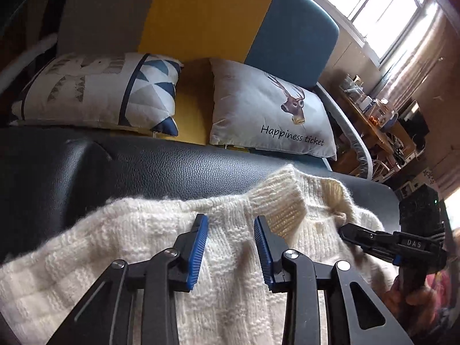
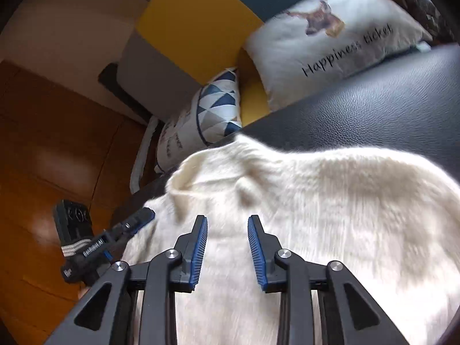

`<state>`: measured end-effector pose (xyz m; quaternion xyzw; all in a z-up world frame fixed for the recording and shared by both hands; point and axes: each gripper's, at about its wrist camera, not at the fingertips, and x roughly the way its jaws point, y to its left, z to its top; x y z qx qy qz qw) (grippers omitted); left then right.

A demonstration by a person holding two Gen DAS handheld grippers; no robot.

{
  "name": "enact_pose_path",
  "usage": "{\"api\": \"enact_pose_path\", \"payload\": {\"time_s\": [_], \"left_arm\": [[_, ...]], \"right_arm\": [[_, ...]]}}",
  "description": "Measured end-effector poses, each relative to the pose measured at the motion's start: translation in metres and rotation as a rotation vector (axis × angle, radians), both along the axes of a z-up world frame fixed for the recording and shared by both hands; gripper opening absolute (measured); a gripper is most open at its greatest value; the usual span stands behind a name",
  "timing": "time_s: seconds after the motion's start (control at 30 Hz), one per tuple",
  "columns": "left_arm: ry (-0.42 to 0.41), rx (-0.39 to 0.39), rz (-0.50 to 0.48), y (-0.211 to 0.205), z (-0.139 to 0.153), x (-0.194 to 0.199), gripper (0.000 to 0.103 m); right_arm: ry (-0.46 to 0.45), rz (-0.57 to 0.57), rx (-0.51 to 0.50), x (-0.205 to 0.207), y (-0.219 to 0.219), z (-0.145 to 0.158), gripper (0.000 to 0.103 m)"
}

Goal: Fold clothes

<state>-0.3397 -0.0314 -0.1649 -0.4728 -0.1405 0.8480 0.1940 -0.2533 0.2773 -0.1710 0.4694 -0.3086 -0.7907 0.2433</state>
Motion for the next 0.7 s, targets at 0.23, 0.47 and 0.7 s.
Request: {"api": "enact_pose_path", "payload": {"time_s": [0.23,0.47,0.7], "left_arm": [[0.041,0.13,0.04,-0.048,0.038,0.105,0.041],[-0.035,0.183,0.187,-0.124,0.017,0.229,0.042],[-0.088,0.183,0.185,-0.133,0.0,0.293,0.042]], "right_arm": [[0.025,0.018,0.02,0.125,0.019,0.025,0.031],[-0.025,0.044,0.139,0.231,0.018,0.013,0.031],[-0.018,0.084,0.302,0.252,-0.006,0.006,0.031]]}}
